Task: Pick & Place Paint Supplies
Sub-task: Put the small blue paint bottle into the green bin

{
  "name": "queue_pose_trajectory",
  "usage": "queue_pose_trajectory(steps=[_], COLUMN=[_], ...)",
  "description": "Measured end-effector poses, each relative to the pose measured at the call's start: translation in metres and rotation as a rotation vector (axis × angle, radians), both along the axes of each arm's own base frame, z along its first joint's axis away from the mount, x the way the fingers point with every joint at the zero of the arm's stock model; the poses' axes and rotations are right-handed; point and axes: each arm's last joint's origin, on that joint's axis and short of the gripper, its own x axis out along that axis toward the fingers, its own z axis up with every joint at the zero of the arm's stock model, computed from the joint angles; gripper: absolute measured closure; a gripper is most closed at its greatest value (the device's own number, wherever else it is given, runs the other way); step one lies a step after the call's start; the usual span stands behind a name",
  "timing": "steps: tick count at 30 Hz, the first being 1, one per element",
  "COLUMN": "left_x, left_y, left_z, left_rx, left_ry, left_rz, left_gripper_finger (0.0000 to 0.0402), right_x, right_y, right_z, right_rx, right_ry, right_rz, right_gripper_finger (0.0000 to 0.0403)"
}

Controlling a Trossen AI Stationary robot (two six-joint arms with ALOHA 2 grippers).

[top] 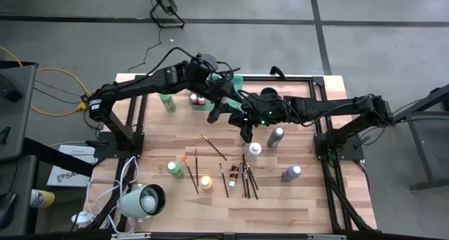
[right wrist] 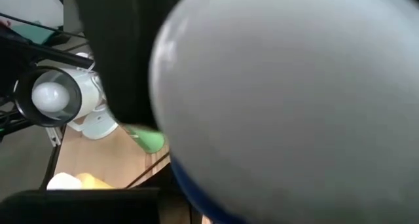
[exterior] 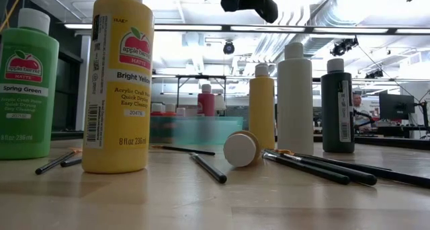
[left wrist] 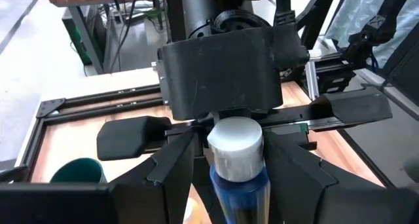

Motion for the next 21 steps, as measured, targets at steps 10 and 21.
queue_pose_trajectory(steps=[10,21], left_x=[0.005,0.014], left_y=[-0.002,-0.008], left_z=[-0.004,-0.008], left_rx=[-0.010,-0.012], left_ry=[0.011,0.000], left_rz=[0.007,-0.018], left_gripper_finger=[0.0226,0.0245], right_x=[0.001,0.000], right_y=[0.000,0.000], right_z=[0.001,0.001], right_rx=[-0.005,-0.006], right_ry=[-0.012,-0.007], right_rz=[0.003,0.011], right_gripper_finger=[0.0296,0.0296])
